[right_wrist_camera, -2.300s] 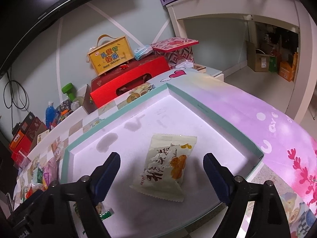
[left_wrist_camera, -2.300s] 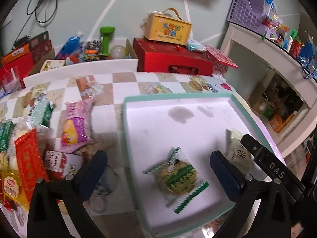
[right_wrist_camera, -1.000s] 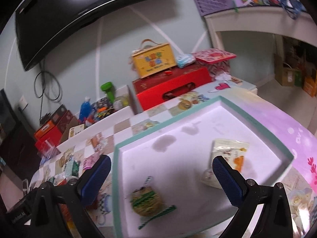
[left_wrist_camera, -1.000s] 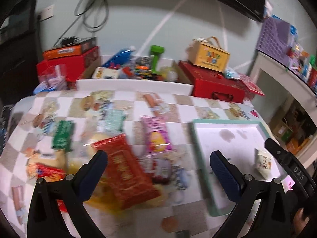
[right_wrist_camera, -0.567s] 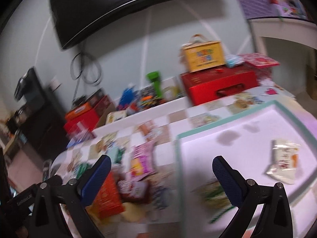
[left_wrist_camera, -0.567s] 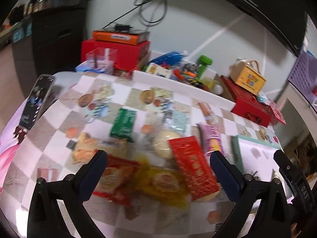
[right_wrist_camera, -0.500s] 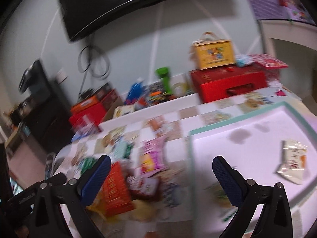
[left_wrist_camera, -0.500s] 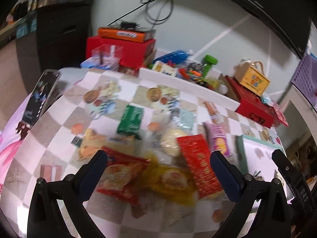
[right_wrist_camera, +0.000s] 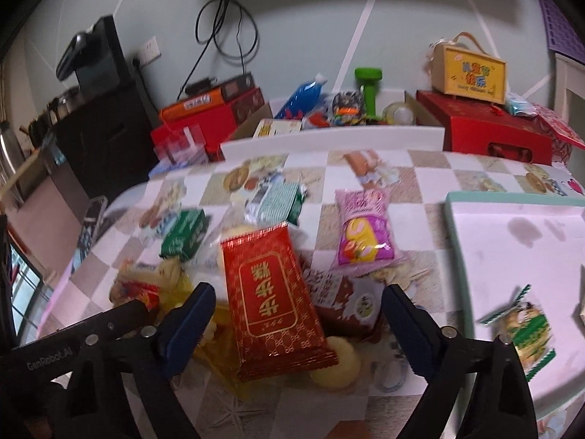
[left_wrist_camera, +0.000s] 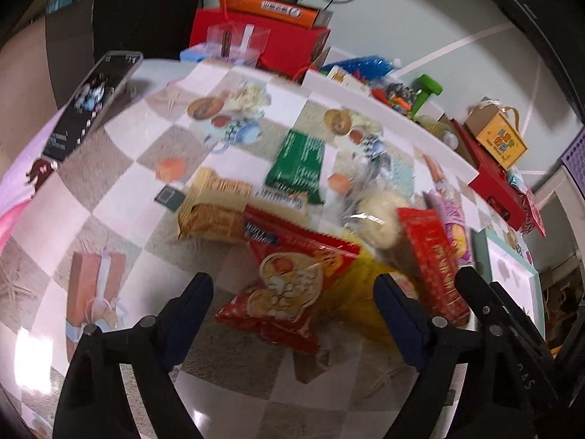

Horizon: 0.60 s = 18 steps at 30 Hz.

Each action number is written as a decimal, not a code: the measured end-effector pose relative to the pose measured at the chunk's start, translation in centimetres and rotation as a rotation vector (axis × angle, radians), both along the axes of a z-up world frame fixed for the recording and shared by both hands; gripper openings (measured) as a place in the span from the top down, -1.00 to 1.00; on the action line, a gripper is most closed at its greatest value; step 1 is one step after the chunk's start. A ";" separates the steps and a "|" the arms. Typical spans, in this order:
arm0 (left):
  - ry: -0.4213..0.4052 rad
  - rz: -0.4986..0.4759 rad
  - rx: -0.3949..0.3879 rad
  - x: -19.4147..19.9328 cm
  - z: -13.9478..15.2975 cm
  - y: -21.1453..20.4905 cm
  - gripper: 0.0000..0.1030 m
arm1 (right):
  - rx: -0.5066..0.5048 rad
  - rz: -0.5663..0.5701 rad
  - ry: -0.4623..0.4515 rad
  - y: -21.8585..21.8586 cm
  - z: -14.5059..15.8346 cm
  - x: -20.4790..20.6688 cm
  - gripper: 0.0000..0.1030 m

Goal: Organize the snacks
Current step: 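Grasp the red-and-yellow chip bag with the left tool while the right tool grasps the red packet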

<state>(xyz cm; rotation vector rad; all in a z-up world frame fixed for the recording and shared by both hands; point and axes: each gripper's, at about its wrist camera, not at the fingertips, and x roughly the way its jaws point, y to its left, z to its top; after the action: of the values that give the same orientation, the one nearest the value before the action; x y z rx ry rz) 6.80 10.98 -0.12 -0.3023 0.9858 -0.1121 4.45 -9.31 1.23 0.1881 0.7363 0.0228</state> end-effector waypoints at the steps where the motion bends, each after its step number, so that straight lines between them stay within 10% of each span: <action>1: 0.009 0.003 -0.001 0.1 -0.4 0.1 -0.73 | -0.006 0.008 0.010 0.3 -0.3 0.1 -0.75; 18: 0.028 -0.010 -0.068 0.6 -1.7 0.4 -0.27 | -0.067 0.049 0.059 1.7 -1.9 0.7 -0.25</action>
<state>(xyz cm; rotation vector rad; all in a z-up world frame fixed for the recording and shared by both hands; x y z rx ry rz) 7.39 11.40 -1.79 -0.3622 1.0124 -0.1508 5.16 -7.60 -0.66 0.1072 0.7992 0.0394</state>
